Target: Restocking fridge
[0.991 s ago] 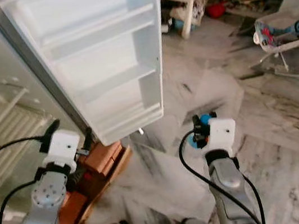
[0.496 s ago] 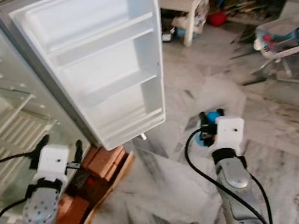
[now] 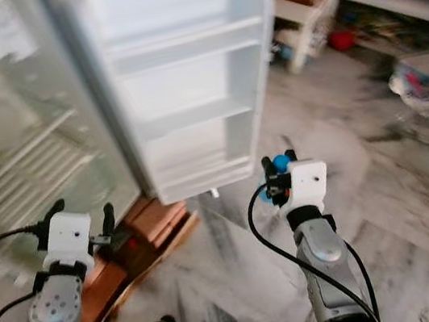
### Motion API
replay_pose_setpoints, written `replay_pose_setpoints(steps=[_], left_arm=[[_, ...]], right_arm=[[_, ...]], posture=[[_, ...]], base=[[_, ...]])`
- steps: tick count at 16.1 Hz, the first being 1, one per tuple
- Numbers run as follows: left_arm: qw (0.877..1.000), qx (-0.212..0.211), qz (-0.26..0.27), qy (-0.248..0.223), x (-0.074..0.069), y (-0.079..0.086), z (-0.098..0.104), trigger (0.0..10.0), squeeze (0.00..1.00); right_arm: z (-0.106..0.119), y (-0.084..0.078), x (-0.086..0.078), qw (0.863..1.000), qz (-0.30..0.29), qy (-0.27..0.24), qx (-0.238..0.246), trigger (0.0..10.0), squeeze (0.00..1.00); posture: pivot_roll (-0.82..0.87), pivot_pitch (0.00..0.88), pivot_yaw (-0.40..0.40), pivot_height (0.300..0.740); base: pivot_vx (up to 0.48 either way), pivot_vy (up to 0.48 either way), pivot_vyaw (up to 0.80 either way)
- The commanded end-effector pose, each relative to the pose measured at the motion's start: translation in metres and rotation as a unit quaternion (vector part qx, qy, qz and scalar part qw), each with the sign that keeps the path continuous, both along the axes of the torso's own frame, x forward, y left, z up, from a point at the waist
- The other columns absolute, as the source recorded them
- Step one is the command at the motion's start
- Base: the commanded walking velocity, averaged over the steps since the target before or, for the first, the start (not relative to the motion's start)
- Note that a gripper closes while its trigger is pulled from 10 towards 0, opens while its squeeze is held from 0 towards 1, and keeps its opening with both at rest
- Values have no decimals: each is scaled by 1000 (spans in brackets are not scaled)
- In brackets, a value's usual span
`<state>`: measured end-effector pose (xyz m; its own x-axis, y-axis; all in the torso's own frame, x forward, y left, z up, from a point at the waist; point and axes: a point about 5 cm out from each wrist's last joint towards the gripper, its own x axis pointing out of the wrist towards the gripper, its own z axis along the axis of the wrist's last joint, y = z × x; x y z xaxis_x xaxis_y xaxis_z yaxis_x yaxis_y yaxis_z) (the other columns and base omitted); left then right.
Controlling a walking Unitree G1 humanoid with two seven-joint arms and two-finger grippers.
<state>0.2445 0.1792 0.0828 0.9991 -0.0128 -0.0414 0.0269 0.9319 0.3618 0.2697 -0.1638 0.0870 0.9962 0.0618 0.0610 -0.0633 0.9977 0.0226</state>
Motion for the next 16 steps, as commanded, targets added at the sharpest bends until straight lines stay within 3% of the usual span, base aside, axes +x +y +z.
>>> replay_pose_setpoints(steps=[1, 10, 14, 16], left_arm=[[1000, -4, -8, 11, -1, -4, -4, 10000, 0], [1000, -10, -9, 18, 4, -7, -7, 10000, 0], [1000, -18, -3, 19, 2, -9, -6, 10000, 0], [999, -28, 7, 18, -8, -9, -4, 10000, 0]], right_arm=[[5, -3, -1, 1000, -3, -10, -2, 10000, 0], [9, -2, 2, 1000, 12, -11, -9, 10000, 0], [12, -4, 1, 1000, 8, -16, -10, 10000, 0], [11, -10, -10, 1000, -11, -12, -5, 10000, 0]], posture=[[104, 138, -68, 740], [98, 140, -71, 740], [95, 151, -72, 740], [94, 154, -71, 740]], base=[[0, -270, 744], [258, -333, 616], [272, -348, 648], [0, -163, 0]])
